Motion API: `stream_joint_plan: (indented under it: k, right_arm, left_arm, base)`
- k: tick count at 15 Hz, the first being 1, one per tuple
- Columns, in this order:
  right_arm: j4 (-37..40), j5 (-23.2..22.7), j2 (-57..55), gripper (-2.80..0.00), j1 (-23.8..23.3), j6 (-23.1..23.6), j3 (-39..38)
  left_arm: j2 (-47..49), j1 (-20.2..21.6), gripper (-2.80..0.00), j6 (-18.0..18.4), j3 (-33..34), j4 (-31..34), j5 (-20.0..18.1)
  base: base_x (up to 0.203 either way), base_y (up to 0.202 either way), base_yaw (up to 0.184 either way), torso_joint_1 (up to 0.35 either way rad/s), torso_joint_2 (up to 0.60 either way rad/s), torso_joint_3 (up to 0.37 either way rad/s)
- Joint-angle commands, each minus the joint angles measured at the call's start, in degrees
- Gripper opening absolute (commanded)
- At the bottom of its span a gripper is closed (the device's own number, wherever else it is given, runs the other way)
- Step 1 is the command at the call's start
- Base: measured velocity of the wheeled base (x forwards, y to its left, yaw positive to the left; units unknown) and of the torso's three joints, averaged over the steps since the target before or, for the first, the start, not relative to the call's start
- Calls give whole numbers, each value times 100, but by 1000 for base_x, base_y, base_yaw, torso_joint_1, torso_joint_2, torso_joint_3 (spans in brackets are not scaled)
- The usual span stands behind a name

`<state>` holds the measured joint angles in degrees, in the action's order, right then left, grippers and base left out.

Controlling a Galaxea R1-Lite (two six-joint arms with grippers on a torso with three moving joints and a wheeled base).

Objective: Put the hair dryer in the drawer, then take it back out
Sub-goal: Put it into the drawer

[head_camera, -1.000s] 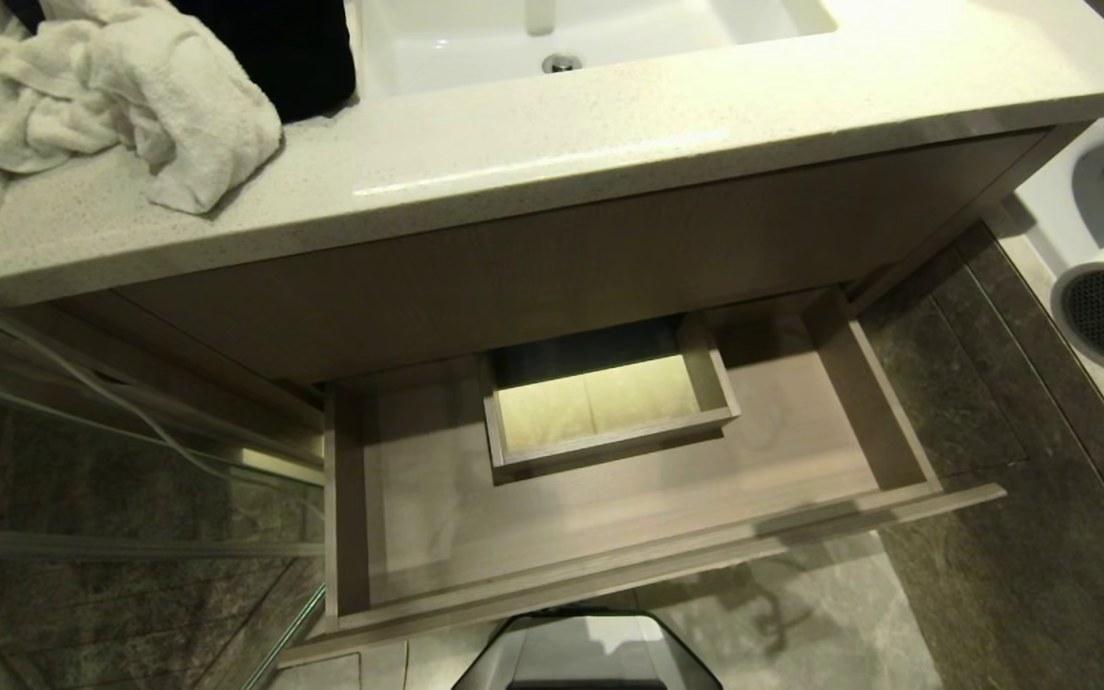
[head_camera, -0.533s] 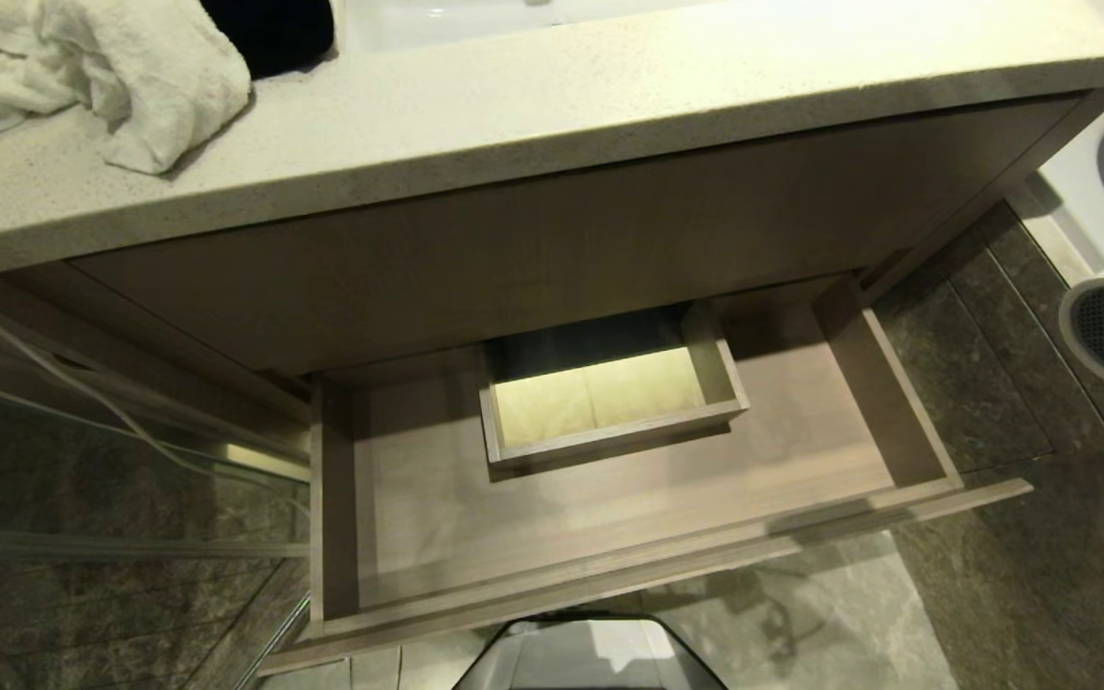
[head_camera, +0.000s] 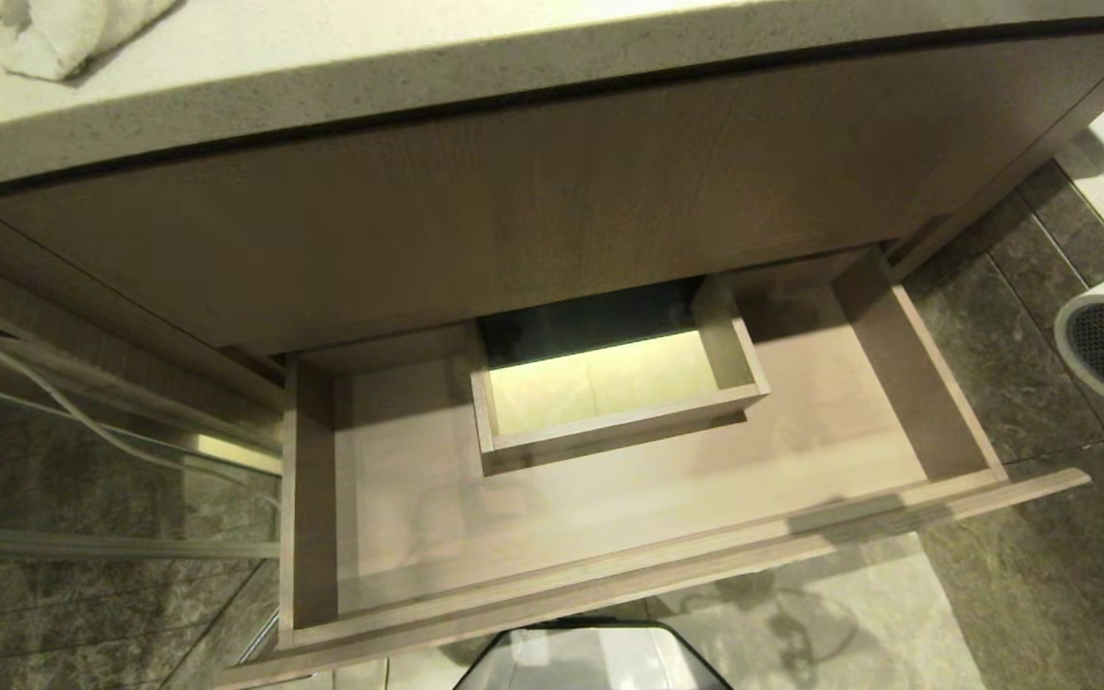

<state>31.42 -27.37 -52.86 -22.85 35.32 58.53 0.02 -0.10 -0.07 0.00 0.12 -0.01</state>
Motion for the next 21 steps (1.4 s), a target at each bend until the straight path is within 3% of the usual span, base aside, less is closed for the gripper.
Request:
stream_joint_plan:
  k: [1,13,21]
  right_arm:
    - [4,4,31,-280,-1,28,-71]
    - [-256,42,55,-280,-1,-10,-289]
    - [-207,57,-330,-280,26,-130,-325]
  left_arm:
    - [-2,1,-280,-1,0,-3,1]
    - [-3,1,-280,-1,8,-3,1]
    - [-2,1,-280,-1,0,-3,1]
  base:
    - [0,0,0,-292,522,223]
    - [0,0,0,-276,452,178]
    - [0,0,0,33,120,147]
